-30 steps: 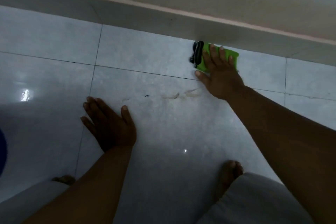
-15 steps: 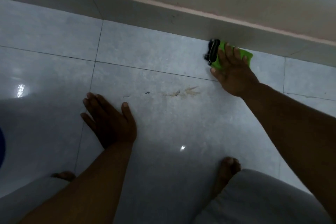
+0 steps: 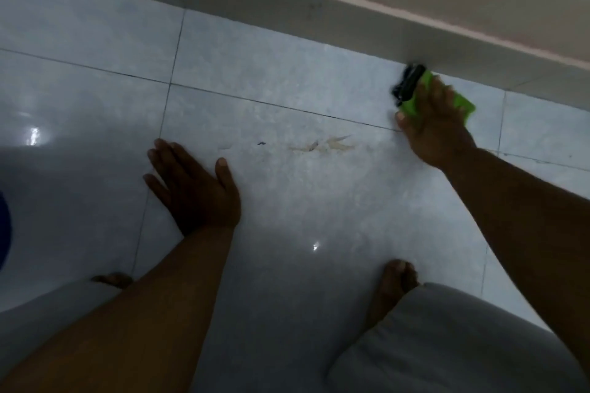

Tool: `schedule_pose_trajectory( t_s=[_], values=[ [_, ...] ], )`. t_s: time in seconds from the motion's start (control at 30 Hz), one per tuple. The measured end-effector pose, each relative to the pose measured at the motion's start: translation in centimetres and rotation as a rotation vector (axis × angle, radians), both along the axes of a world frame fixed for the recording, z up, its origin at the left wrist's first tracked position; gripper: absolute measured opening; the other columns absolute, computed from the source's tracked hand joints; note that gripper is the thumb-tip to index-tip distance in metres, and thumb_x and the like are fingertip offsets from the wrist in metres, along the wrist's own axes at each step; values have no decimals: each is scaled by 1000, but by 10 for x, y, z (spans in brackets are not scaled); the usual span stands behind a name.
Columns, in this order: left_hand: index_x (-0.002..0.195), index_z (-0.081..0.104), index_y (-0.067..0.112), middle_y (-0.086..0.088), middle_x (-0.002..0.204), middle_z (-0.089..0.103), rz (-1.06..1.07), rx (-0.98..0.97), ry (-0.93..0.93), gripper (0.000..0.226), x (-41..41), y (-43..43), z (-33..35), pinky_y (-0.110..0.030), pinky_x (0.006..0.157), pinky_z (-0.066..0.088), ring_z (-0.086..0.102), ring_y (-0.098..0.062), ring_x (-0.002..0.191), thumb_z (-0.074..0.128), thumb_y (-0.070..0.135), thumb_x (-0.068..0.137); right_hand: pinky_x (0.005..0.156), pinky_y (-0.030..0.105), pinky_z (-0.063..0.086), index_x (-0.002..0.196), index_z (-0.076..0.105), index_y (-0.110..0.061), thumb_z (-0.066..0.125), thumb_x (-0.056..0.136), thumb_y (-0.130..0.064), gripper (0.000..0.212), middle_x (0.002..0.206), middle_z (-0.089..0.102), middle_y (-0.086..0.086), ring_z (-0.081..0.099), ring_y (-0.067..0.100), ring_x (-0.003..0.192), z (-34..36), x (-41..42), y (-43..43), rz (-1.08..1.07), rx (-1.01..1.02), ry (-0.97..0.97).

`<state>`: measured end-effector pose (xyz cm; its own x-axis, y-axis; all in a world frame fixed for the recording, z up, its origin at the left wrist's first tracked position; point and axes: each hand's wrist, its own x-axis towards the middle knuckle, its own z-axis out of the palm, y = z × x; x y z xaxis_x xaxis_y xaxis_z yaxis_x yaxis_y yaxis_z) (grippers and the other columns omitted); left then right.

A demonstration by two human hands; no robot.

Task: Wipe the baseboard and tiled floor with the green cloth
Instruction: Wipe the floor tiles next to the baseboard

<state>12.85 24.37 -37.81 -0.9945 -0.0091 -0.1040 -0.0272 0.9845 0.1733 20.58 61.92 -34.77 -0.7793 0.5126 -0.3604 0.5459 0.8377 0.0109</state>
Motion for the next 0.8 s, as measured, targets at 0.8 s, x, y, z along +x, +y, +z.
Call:
schedule_pose_trajectory(
  t_s=[0.8],
  values=[
    [156,10,-2,-21,165,8,3,9,-25,77,-2,0,-1,-57,123,7,6,-36,154,29,49,101,118,56,0,155,2,-23,24,101,-50,65,163,-9,5,-9,29,149,10,-2,-103,-162,-111,17]
  ],
)
